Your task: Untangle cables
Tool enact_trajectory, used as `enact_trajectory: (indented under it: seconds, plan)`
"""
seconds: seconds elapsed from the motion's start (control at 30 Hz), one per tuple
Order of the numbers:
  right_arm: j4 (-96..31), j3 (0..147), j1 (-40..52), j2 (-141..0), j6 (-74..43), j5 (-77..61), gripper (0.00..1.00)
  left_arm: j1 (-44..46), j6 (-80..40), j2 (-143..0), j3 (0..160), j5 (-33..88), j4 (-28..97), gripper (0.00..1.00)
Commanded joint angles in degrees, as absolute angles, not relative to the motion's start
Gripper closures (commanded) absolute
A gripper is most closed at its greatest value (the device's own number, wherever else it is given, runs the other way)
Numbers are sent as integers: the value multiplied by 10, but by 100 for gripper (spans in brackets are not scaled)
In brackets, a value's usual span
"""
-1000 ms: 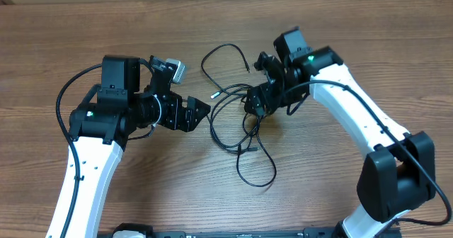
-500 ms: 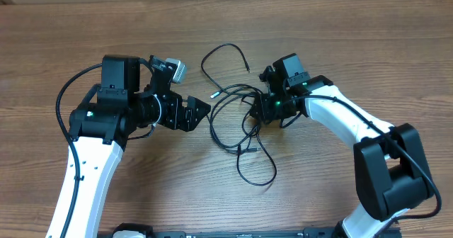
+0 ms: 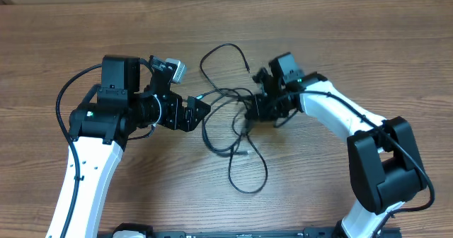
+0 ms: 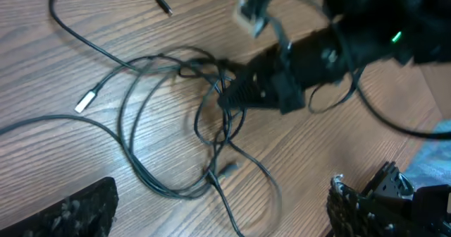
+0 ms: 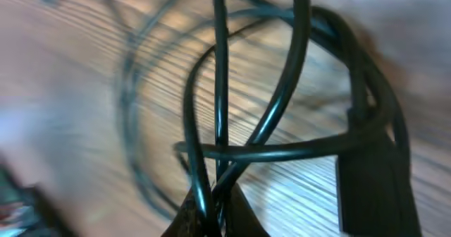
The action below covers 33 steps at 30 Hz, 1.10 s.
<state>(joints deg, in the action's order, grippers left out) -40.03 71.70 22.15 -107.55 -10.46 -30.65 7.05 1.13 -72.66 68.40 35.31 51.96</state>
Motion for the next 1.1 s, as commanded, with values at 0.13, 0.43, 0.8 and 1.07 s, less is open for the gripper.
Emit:
enact_trajectory:
  seconds: [0.13,0.43,0.8,1.07]
  plan:
    - [-501,899,224,-1070,-70,-353,96,72,1,-730,693,359,520,6]
    - [-637,1054,225,-1070,-70,-335,96,72,2,-731,693,354,520,6]
    - [-722,1194,225,-1067,-70,-377,96,75,10,-791,693,361,518,7]
    - [-737,1236,227,-1067,-70,-437,96,110,-10,-852,693,359,499,28]
